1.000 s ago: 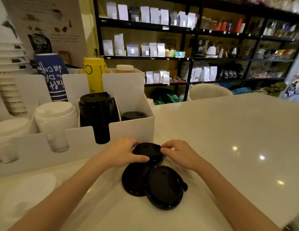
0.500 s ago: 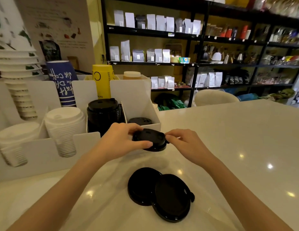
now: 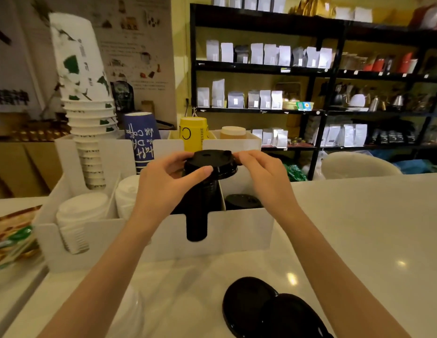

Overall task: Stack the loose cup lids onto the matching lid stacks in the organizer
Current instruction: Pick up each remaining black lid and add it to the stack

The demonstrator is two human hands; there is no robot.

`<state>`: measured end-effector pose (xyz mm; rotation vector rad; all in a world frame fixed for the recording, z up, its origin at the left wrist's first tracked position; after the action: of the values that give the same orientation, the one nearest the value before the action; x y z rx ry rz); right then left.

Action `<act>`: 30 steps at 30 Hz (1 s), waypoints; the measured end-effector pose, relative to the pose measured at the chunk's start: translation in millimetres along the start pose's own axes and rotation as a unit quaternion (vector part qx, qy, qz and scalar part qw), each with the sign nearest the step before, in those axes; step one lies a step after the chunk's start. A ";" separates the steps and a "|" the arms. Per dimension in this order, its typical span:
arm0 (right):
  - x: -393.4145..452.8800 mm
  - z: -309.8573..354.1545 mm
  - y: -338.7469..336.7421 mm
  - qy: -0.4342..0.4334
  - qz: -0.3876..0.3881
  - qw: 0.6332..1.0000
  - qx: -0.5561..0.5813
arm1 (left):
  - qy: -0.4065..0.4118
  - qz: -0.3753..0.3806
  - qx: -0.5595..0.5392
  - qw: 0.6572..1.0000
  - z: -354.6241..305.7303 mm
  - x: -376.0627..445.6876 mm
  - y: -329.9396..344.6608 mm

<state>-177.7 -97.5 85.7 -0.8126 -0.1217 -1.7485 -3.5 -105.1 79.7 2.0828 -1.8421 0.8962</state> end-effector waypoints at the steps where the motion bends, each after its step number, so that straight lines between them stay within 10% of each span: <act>1: 0.5 -1.0 6.1 0.007 0.003 1.000 0.022 | 0.003 -0.012 0.007 1.000 3.5 1.8 -2.2; 19: 5.2 -29.4 53.2 0.105 0.174 0.976 0.081 | -0.011 -0.036 0.178 0.983 35.4 14.7 -1.6; 30: 2.0 -30.0 56.4 -0.014 0.175 0.984 -0.001 | -0.027 0.021 0.196 0.980 42.4 15.5 -0.1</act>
<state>-141.9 -132.8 46.3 -0.8066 0.0069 -1.4060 9.5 -140.6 55.1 2.3154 -1.8636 1.3188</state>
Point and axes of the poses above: each hand's wrist, its own x-axis towards the middle knuckle, its own y-axis out of the palm, z = x × y, the point moved 4 cm from there along x, towards the middle knuckle, and after that the axes turned 2 degrees about -x, right-handed, at the moved point
